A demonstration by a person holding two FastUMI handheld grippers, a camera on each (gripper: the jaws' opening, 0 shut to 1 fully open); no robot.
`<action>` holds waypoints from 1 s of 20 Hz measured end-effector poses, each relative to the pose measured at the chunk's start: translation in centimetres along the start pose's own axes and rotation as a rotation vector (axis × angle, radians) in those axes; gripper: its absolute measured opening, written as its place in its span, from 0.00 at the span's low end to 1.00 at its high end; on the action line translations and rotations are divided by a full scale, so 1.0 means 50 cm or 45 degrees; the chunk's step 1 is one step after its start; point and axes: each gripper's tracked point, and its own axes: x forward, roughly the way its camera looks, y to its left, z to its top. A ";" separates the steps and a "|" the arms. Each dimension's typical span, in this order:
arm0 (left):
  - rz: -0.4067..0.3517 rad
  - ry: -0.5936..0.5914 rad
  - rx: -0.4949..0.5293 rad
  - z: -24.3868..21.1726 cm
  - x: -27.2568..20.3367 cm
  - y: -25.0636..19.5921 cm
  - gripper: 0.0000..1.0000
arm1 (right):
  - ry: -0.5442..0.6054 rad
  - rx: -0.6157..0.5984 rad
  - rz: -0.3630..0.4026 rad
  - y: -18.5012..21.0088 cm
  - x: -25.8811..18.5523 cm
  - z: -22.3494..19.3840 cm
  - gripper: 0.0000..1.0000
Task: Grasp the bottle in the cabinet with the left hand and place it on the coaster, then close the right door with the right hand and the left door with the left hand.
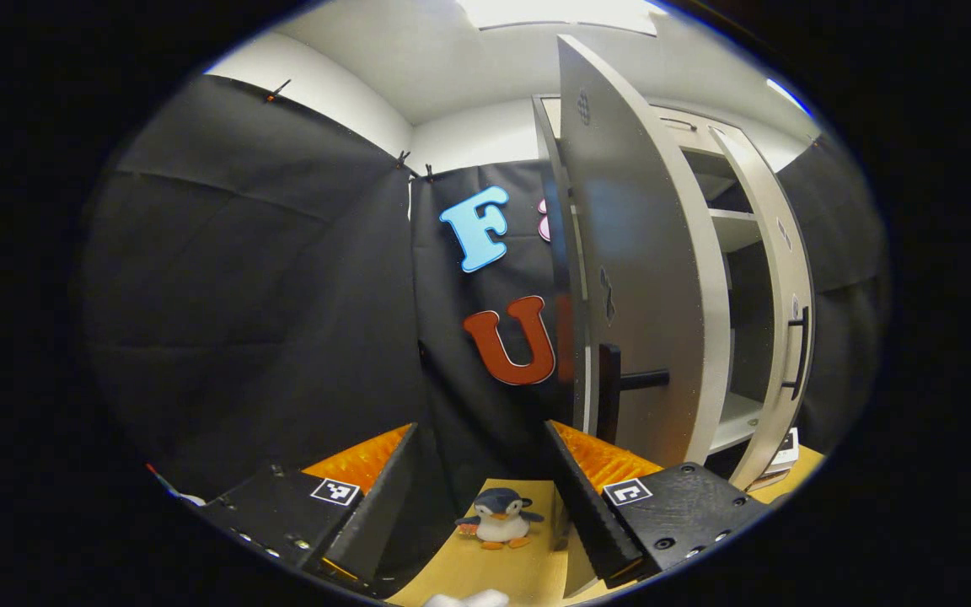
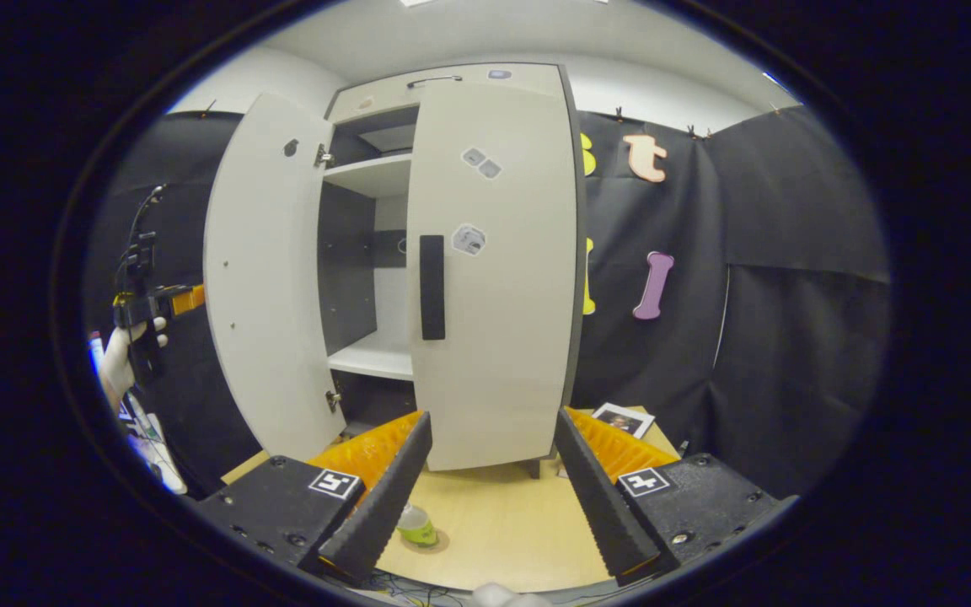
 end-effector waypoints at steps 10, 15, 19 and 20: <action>-0.083 -0.004 -0.005 0.011 -0.031 -0.136 0.94 | -0.014 0.016 -0.014 -0.055 -0.001 0.005 0.94; -0.143 -0.001 -0.013 0.014 -0.029 -0.216 0.89 | -0.018 0.020 -0.023 -0.079 0.000 0.012 0.96; -0.207 0.015 -0.023 0.015 -0.007 -0.295 0.89 | -0.025 0.033 -0.020 -0.087 -0.001 0.017 0.96; -0.220 0.023 -0.019 0.009 0.003 -0.314 0.90 | -0.029 0.037 -0.026 -0.091 -0.001 0.022 0.96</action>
